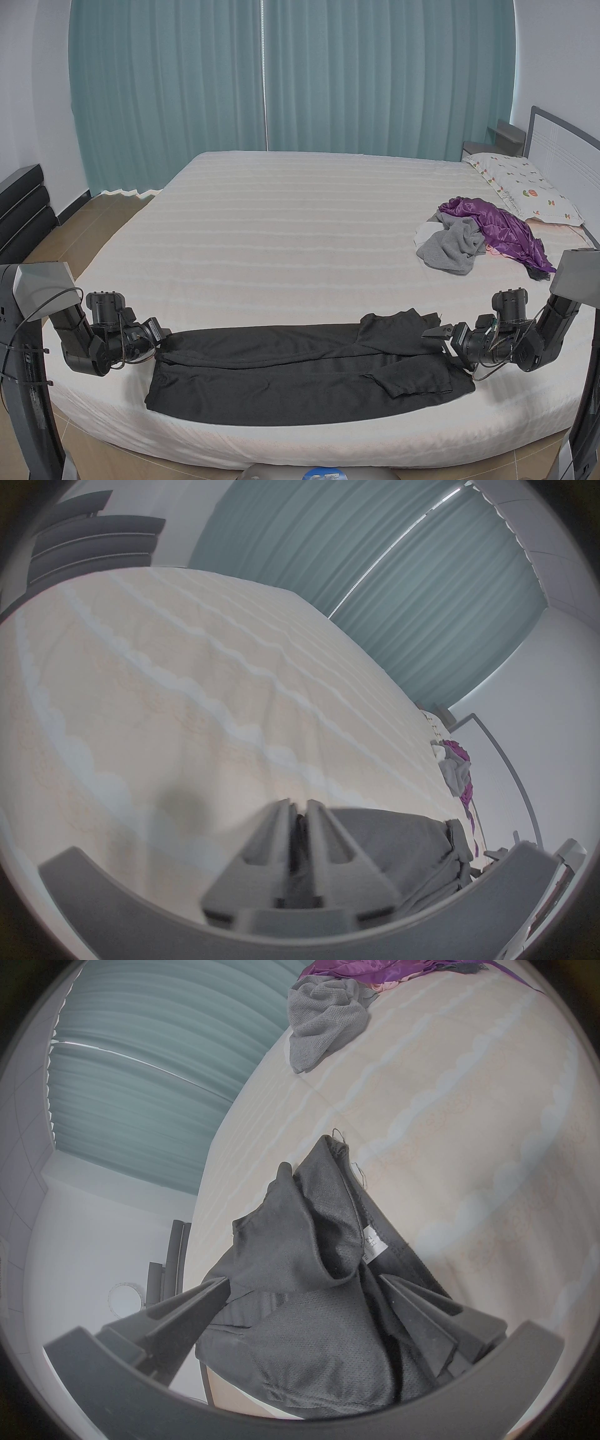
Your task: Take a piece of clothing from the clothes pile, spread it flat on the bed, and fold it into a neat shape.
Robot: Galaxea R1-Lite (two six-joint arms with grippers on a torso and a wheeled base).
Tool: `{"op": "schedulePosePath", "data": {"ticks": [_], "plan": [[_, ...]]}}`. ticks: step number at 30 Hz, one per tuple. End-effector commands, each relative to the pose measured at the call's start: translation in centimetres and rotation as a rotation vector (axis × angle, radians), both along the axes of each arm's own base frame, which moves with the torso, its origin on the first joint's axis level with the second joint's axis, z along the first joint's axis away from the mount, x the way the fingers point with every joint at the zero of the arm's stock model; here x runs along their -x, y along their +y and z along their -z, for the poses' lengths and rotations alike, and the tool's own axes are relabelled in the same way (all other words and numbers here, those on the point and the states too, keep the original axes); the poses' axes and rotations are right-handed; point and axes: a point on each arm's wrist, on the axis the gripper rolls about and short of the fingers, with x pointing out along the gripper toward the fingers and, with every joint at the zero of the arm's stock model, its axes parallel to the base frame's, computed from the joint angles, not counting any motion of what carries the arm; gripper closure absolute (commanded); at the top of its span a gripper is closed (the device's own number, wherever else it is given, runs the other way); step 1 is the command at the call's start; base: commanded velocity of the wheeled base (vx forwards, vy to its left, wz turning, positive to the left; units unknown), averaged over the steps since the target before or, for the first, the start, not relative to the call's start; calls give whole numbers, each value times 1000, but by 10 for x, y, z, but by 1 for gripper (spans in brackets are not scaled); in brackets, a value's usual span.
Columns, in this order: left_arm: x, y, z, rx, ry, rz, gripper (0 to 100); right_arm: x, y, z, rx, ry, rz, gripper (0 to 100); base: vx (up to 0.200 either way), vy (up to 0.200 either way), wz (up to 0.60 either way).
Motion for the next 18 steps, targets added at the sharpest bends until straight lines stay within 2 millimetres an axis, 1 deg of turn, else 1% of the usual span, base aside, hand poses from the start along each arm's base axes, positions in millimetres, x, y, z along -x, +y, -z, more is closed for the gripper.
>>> {"op": "schedulePosePath", "data": {"ticks": [1, 11, 18], "plan": [[-3, 4, -1, -11, -11, -35, 100, 0, 0, 1, 0, 1, 1, 0, 0, 0, 0], [-5, 8, -3, -15, -30, -58, 100, 0, 0, 1, 0, 1, -1, 0, 0, 0, 0], [-13, 10, -6, 11, -52, -80, 100, -2, -1, -1, -4, -6, 6, 0, 0, 0, 0]]}}
